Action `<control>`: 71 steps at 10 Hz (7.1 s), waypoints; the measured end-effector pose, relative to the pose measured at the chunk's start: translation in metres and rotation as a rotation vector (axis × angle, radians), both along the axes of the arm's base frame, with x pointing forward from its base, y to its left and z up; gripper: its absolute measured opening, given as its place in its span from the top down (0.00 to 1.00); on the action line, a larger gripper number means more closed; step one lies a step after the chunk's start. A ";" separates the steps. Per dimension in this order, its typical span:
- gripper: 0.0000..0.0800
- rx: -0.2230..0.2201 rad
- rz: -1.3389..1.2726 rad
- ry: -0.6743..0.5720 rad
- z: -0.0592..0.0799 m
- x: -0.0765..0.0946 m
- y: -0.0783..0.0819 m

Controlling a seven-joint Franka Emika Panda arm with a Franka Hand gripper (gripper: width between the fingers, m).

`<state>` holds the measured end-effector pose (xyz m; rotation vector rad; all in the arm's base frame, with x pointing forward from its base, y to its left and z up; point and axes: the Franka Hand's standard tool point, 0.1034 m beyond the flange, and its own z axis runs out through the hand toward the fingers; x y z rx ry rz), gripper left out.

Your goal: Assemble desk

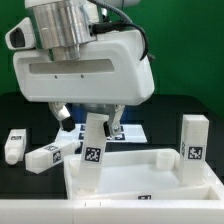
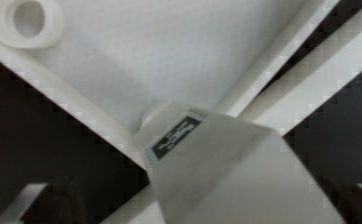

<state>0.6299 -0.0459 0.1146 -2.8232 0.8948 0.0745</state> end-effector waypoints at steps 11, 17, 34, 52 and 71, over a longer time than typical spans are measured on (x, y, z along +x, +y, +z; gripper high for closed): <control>0.64 -0.062 -0.328 0.060 -0.002 0.002 0.000; 0.64 -0.012 -0.740 0.105 -0.003 0.004 -0.001; 0.64 -0.086 -0.131 -0.023 -0.004 0.006 -0.009; 0.19 -0.142 0.513 -0.175 0.001 0.007 0.000; 0.32 -0.006 -1.002 -0.001 -0.007 -0.004 -0.003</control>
Offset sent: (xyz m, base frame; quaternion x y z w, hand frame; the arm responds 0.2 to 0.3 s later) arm 0.0000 0.0000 0.0000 0.0000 0.0000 0.0650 0.9979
